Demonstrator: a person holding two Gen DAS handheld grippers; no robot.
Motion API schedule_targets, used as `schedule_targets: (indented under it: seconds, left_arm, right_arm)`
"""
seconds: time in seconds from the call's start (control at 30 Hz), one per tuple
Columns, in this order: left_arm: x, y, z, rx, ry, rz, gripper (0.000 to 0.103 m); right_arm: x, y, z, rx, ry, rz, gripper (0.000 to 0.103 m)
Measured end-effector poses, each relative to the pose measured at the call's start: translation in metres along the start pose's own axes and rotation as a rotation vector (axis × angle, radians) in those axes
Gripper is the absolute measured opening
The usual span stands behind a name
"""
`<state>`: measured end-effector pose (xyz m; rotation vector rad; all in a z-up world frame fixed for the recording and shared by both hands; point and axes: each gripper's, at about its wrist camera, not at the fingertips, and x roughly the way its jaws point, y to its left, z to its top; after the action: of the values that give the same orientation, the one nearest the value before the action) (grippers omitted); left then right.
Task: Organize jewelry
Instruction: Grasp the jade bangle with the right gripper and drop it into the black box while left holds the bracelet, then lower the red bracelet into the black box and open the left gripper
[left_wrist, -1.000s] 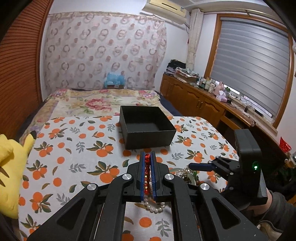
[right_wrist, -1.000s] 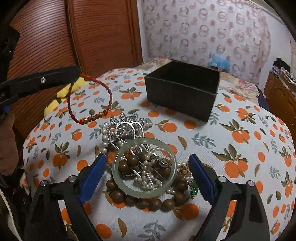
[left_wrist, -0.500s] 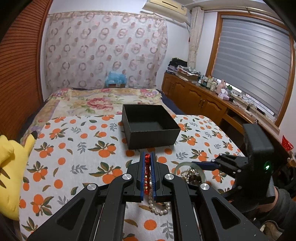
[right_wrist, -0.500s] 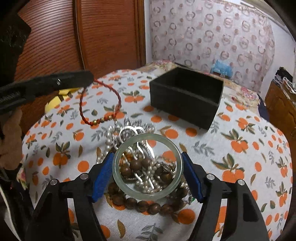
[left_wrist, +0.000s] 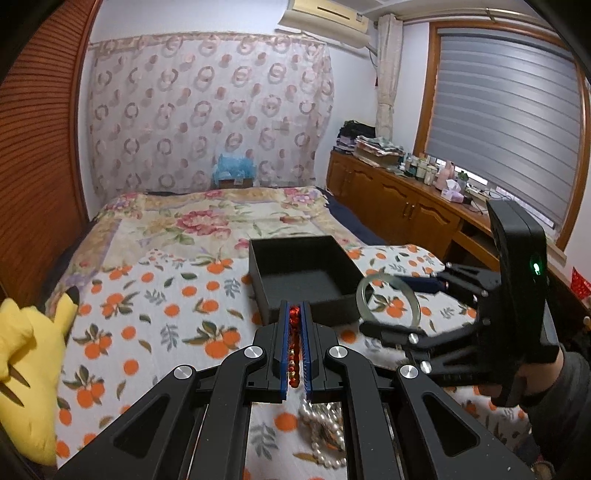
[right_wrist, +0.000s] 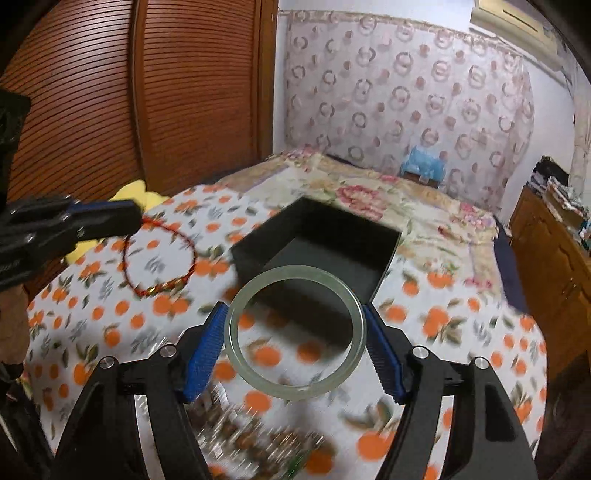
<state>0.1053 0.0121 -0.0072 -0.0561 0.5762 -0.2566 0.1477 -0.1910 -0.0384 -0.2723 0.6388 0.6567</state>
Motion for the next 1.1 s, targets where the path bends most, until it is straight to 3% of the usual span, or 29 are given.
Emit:
schedule_targets:
  seconds: [0.3, 0.6, 0.8, 1.1]
  left_arm:
    - [0.020, 0.006, 0.021, 0.010, 0.003, 0.034, 0.005]
    - [0.040, 0.010, 0.041, 0.022, 0.005, 0.069, 0.005]
    - [0.054, 0.007, 0.046, 0.032, 0.019, 0.088, 0.005]
    - [0.072, -0.005, 0.052, 0.042, 0.025, 0.073, 0.005]
  right_arm:
    - [0.039, -0.024, 0.039, 0.004, -0.014, -0.024, 0.075]
    - [0.070, -0.031, 0.042, 0.021, 0.017, 0.014, 0.075]
    - [0.067, -0.040, 0.041, 0.067, 0.009, 0.045, 0.075]
    - [0.039, -0.057, 0.022, 0.115, -0.018, 0.010, 0.075]
